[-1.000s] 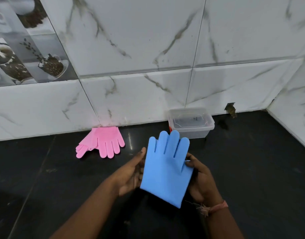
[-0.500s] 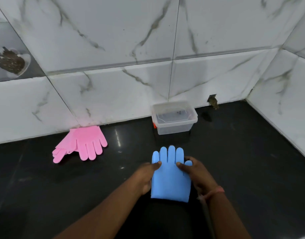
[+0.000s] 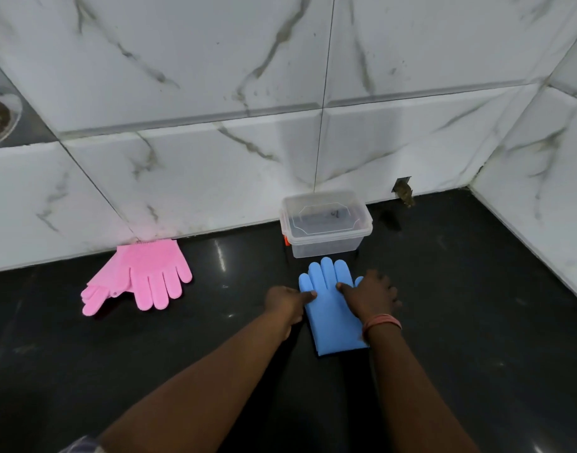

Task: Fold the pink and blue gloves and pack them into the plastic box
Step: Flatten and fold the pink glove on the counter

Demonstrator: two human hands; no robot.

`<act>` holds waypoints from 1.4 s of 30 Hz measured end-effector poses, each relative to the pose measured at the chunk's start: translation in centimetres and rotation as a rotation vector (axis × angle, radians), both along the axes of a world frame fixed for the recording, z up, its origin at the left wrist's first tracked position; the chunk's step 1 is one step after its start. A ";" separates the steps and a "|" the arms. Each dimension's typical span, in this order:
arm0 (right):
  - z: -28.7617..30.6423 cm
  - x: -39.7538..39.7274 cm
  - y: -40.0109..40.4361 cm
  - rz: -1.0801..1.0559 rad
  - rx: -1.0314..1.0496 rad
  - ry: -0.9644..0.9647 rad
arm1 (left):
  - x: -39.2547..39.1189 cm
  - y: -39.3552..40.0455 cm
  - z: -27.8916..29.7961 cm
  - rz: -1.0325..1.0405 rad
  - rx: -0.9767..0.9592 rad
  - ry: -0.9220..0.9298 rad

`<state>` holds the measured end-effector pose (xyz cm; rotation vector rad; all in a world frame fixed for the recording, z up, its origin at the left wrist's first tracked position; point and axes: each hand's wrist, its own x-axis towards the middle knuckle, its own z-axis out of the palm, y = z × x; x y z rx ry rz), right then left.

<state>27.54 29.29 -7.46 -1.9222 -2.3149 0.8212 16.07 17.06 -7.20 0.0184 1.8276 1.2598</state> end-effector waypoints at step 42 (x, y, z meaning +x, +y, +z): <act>12.0 -7.1 -18.7 0.291 -1.070 0.657 | -7.5 -27.4 2.7 0.497 1.036 -0.770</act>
